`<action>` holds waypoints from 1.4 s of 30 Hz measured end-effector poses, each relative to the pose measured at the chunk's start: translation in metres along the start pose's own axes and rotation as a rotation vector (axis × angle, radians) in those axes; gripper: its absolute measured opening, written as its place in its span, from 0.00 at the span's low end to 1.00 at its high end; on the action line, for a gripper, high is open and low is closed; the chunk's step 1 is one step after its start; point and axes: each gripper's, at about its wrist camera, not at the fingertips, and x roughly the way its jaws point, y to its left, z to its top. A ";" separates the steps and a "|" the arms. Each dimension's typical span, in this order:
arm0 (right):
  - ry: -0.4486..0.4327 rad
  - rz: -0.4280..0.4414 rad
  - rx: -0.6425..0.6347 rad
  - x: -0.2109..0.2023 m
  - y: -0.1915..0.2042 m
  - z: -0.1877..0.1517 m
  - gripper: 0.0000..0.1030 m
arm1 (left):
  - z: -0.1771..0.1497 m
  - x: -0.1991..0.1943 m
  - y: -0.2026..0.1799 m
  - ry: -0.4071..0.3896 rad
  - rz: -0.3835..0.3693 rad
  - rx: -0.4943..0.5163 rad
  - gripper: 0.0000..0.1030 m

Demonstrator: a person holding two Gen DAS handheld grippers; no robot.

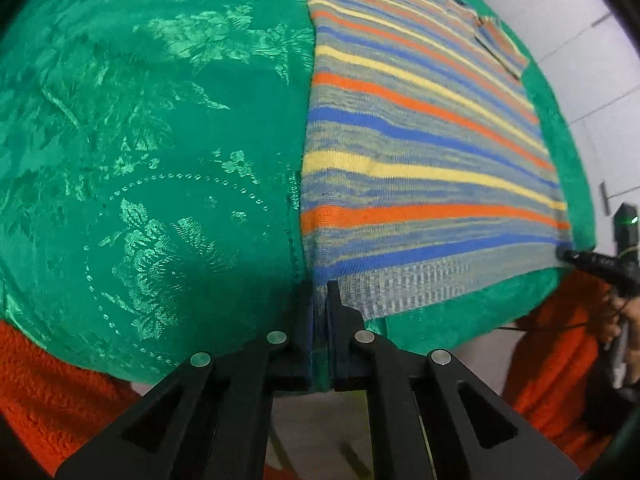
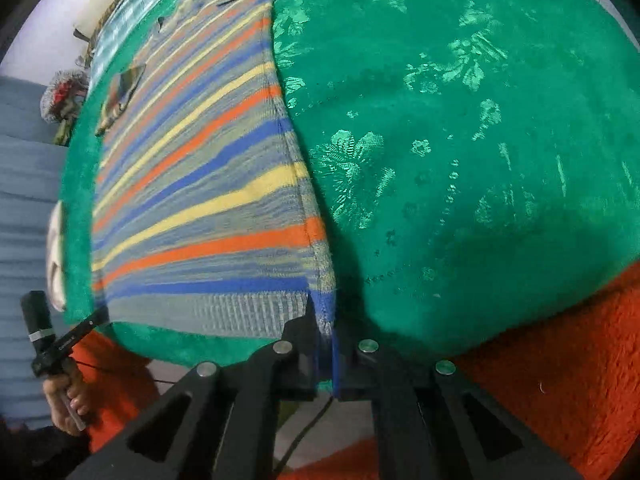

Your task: Fold small clothes

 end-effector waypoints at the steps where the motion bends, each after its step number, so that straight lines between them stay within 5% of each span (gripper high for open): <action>1: -0.001 -0.010 -0.010 0.000 0.002 0.000 0.03 | -0.001 0.001 -0.003 -0.004 0.018 0.010 0.03; 6: 0.004 -0.032 -0.018 0.003 0.005 0.003 0.03 | -0.001 0.002 -0.016 -0.023 0.096 0.047 0.14; 10: 0.019 -0.037 -0.028 -0.007 0.013 -0.002 0.18 | -0.011 -0.019 -0.031 -0.032 0.200 0.099 0.70; 13: -0.012 -0.049 -0.060 -0.050 0.008 0.000 0.27 | -0.015 -0.058 -0.022 -0.141 0.302 0.091 0.72; 15: -0.096 -0.138 -0.145 -0.085 0.011 0.015 0.29 | -0.009 -0.082 -0.014 -0.213 0.336 0.054 0.78; 18: -0.262 -0.313 -0.329 -0.126 0.032 0.055 0.51 | 0.008 -0.109 0.000 -0.329 0.302 -0.031 0.84; 20: -0.391 -0.352 -0.490 -0.136 0.058 0.091 0.59 | 0.021 -0.110 -0.006 -0.371 0.246 -0.088 0.84; 25: -0.377 -0.223 -0.752 -0.065 0.127 0.176 0.58 | 0.030 -0.098 -0.029 -0.354 0.116 -0.184 0.84; 29: -0.324 -0.319 -0.811 0.020 0.153 0.229 0.57 | 0.022 -0.086 -0.035 -0.307 0.131 -0.180 0.84; 31: -0.284 -0.372 -0.770 0.061 0.145 0.258 0.57 | 0.018 -0.081 -0.030 -0.273 0.173 -0.179 0.84; 33: -0.323 -0.316 -0.683 0.058 0.133 0.273 0.31 | 0.013 -0.078 -0.021 -0.253 0.200 -0.193 0.84; 34: -0.341 -0.317 -0.645 0.050 0.128 0.279 0.07 | 0.009 -0.079 -0.015 -0.250 0.210 -0.205 0.84; 38: -0.562 -0.215 -0.295 -0.052 0.038 0.307 0.06 | 0.003 -0.069 0.002 -0.227 0.218 -0.249 0.84; 42: -0.622 -0.200 0.048 -0.115 -0.078 0.317 0.06 | 0.007 -0.055 0.002 -0.200 0.177 -0.274 0.84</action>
